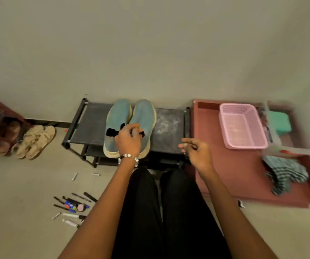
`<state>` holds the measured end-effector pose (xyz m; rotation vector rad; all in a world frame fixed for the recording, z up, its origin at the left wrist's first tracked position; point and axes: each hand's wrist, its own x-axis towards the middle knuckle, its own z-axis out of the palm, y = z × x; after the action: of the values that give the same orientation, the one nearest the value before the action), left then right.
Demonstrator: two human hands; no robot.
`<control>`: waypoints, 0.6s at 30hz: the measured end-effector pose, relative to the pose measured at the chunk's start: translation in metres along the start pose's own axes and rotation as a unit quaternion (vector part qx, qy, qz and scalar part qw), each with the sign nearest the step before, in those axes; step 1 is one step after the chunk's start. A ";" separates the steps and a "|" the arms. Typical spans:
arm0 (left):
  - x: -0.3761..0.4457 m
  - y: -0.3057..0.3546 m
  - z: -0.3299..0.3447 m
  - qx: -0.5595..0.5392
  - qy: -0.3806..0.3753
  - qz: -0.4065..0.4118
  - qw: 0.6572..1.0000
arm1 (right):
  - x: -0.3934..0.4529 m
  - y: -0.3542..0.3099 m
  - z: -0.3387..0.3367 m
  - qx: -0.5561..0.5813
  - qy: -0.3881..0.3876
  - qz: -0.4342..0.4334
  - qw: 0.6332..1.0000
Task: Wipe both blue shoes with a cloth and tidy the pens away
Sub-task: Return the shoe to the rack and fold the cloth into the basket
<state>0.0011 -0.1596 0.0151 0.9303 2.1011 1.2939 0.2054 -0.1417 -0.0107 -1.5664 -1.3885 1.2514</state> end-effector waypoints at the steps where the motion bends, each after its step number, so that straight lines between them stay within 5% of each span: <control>1: -0.014 0.008 0.014 -0.015 -0.040 0.002 0.999 | -0.010 0.008 -0.023 0.006 0.028 0.011 1.000; 6: -0.095 0.043 0.089 -0.036 -0.222 0.005 0.974 | -0.047 0.054 -0.138 -0.035 0.169 0.072 0.982; 12: -0.174 0.058 0.163 0.010 -0.370 -0.021 0.929 | -0.066 0.101 -0.239 -0.141 0.369 0.186 0.900; 18: -0.204 0.045 0.196 0.060 -0.427 -0.052 0.901 | -0.048 0.131 -0.267 -0.294 0.218 0.222 0.904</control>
<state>0.2846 -0.1913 -0.0150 1.1455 1.4956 0.5261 0.5014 -0.1868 -0.0428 -2.5076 -1.1994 0.6426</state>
